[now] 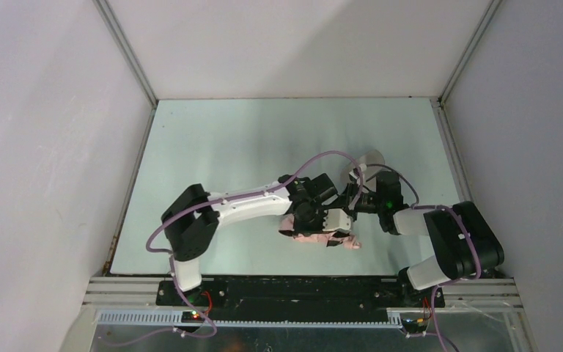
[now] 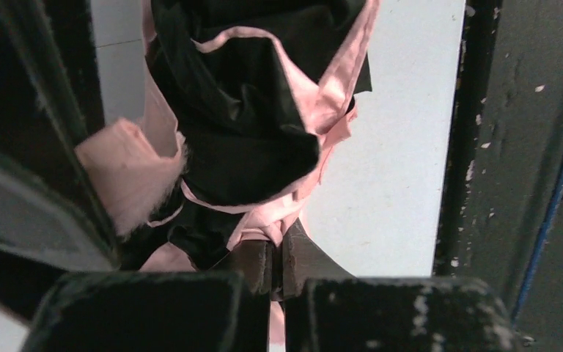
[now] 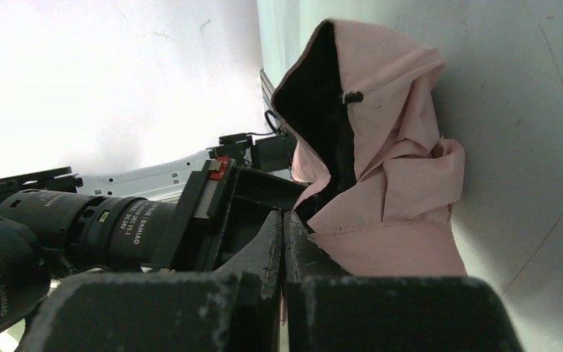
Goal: Put away the umbrella
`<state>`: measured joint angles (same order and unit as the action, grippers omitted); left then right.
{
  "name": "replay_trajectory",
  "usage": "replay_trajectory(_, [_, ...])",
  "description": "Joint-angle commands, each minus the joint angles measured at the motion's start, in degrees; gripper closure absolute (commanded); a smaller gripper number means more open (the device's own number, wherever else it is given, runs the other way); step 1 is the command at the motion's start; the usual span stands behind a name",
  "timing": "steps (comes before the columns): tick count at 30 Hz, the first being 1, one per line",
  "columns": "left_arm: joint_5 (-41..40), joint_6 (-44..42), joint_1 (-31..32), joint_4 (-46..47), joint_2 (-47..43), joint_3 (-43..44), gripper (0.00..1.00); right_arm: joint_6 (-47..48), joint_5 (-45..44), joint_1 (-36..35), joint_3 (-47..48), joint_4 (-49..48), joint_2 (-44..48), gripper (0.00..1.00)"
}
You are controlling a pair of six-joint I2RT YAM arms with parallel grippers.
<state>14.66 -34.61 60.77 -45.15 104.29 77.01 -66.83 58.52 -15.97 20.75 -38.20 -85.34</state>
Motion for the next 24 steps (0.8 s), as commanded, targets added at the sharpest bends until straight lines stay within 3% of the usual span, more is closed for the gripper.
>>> replay_trajectory(1, [3.68,4.2,-0.99,-7.44,4.22,3.34,1.0,-3.23,5.37,0.56,2.44,-1.79,0.12,1.0])
replay_trajectory(6, [5.46,7.29,-3.53,-9.21,8.98,7.22,1.0,-1.98,5.71,-0.44,3.38,4.06,0.13,1.0])
replay_trajectory(20, [15.09,13.69,-11.76,-5.37,9.73,7.14,1.0,4.23,5.54,0.36,1.88,12.32,-1.62,1.0])
replay_trajectory(24, [15.8,14.16,-12.54,-5.89,10.13,7.45,1.0,2.66,6.46,1.13,1.82,10.27,-2.29,1.0])
